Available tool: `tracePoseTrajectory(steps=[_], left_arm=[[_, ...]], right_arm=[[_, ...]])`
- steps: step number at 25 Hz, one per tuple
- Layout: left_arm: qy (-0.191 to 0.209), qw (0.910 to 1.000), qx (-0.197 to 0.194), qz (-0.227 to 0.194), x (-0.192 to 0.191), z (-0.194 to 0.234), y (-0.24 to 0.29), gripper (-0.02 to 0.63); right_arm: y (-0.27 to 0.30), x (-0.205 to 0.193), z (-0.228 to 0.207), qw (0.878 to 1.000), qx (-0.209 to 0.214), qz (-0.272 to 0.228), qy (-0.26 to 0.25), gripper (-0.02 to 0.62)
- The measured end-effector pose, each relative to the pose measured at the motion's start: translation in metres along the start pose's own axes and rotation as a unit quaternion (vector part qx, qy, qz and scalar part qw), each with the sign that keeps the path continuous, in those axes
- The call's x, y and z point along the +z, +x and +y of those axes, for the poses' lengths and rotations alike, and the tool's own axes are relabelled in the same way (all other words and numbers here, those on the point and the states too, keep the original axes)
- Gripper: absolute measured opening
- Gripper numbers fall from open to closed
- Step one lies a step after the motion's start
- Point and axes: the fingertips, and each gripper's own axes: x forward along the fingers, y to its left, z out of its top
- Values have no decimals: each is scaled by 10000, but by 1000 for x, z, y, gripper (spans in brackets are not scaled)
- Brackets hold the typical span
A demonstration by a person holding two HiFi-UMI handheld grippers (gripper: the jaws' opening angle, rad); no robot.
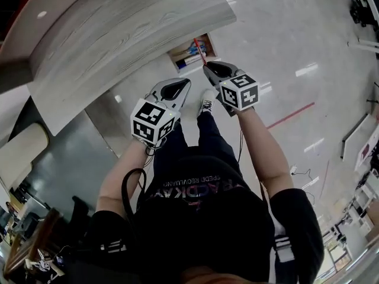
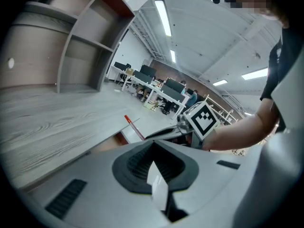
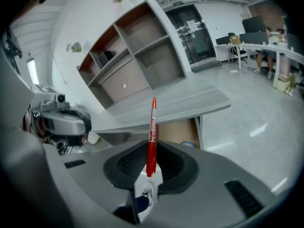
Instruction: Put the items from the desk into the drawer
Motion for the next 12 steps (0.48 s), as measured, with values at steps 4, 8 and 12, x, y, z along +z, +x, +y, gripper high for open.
tracePoseTrajectory(steps=[4, 8, 12], left_arm=[[-217, 9997, 104, 61, -15, 11, 7, 11], [-413, 9990, 132, 125, -30, 23, 12, 11], [-611, 9978, 149, 199, -43, 30, 14, 11]], right_arm=[[27, -27, -10, 9944, -73, 731, -762, 72], [55, -45, -26, 9744, -292, 1434, -1708, 72], [76, -56, -38, 9474, -442, 1988, -2469, 72]])
